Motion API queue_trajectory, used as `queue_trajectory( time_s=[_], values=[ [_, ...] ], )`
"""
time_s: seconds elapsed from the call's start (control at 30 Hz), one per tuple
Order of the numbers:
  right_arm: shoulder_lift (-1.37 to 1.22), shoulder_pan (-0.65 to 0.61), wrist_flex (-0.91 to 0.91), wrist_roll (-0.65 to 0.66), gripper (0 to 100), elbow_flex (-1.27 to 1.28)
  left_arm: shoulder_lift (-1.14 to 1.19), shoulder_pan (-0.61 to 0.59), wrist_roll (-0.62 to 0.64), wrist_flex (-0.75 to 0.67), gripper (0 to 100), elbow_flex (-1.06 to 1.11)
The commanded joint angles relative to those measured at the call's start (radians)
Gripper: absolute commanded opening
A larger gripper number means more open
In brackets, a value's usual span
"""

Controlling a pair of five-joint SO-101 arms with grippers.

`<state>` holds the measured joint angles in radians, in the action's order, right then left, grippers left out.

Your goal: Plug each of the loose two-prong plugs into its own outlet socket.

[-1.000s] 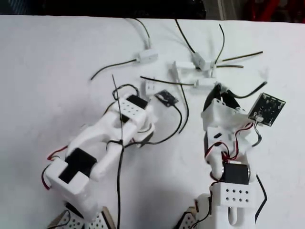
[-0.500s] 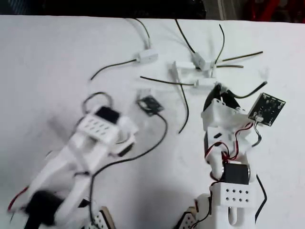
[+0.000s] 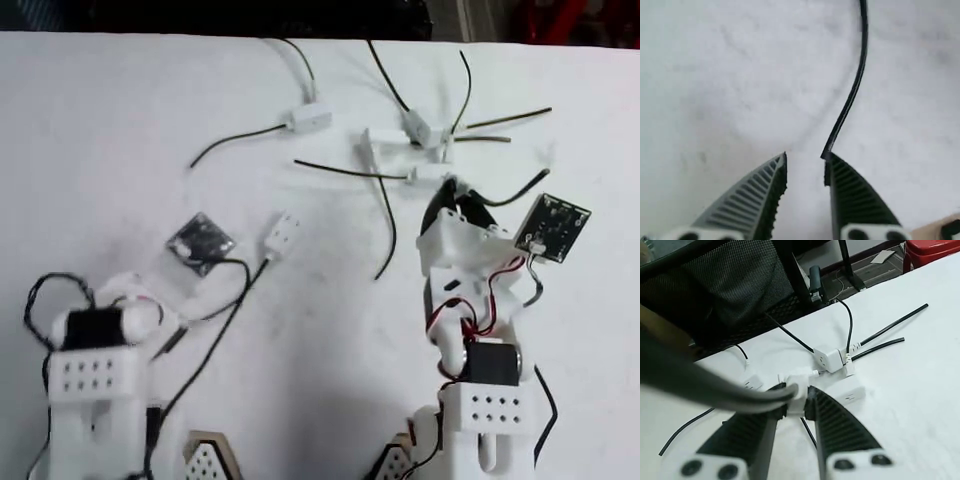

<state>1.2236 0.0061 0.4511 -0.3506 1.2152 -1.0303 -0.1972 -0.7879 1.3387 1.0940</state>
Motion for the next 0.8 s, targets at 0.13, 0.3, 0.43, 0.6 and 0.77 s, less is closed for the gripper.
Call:
queue_trajectory(
  time_s=[0.13, 0.3, 0.43, 0.6, 0.77],
  values=[
    [0.021, -0.013, -0.012, 0.003, 1.7, -0.008, -0.344, -0.077, 0.123, -0.023, 34, 0.052],
    [0.021, -0.013, -0.012, 0.003, 1.7, -0.002, -0.367, 0.012, 0.238, -0.094, 33, 0.054],
    [0.021, -0.013, -0.012, 0.003, 1.7, 0.000, -0.367, 0.122, 0.324, -0.140, 34, 0.054],
    [0.021, -0.013, -0.012, 0.003, 1.7, 0.000, -0.367, 0.251, 0.433, -0.218, 34, 0.054],
    [0.021, -0.013, -0.012, 0.003, 1.7, 0.000, -0.243, 0.328, 0.482, -0.327, 34, 0.046]
  ],
)
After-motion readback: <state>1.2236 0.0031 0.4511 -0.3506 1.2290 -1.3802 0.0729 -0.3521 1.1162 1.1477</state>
